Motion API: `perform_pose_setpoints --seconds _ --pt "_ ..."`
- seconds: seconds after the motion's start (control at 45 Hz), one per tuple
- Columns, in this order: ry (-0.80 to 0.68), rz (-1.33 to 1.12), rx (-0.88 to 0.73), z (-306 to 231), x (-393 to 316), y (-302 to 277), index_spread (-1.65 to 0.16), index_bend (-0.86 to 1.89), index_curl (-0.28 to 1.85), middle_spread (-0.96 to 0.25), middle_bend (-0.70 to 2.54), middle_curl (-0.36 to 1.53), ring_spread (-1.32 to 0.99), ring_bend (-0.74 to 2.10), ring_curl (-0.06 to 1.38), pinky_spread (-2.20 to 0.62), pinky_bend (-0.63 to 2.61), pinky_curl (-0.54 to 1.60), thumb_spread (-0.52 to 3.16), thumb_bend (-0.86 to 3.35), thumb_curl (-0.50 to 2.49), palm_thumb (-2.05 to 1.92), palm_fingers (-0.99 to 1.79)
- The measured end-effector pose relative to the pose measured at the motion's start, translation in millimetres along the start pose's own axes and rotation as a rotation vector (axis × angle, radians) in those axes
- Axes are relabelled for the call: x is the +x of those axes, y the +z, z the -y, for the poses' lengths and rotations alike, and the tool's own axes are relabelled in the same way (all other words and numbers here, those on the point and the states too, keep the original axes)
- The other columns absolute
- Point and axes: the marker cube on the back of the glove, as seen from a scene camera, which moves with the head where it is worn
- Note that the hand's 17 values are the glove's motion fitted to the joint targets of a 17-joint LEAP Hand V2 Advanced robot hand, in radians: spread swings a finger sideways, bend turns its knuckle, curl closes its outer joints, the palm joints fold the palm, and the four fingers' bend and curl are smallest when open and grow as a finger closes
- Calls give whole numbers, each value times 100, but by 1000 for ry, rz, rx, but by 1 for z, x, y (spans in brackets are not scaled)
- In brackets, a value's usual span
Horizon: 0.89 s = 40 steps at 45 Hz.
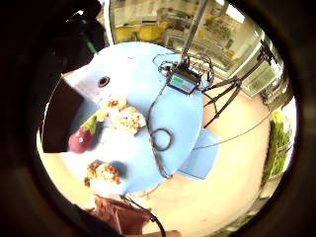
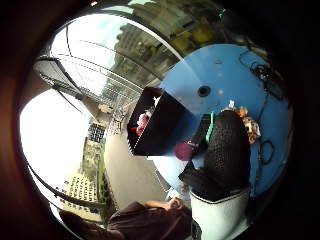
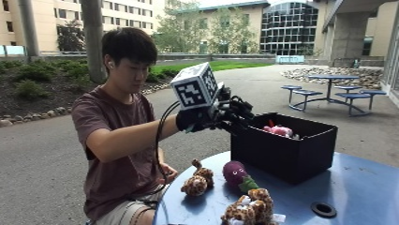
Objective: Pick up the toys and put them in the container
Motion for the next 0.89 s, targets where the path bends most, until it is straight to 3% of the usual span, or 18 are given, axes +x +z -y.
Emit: perform_pose_setpoints --seconds 0.178,0.333,0.667,0.889 --pt "6 -167 -50 9 -39 -45 -18 11 6 -6 16 5 -12 55 16 -9 73 24 89 17 6 15 22" --pt "23 -236 -98 17 -48 -45 -21 5 7 -10 18 11 -13 62 20 -10 86 30 118 15 11 8 2" --pt "115 -323 -243 55 -28 3 -20 6 8 -5 20 21 -10 64 22 -6 96 34 140 9 19 1 -19" --pt "222 -417 -510 64 30 100 -17 2 8 3 15 23 -2 48 19 0 103 36 134 5 23 3 -33"
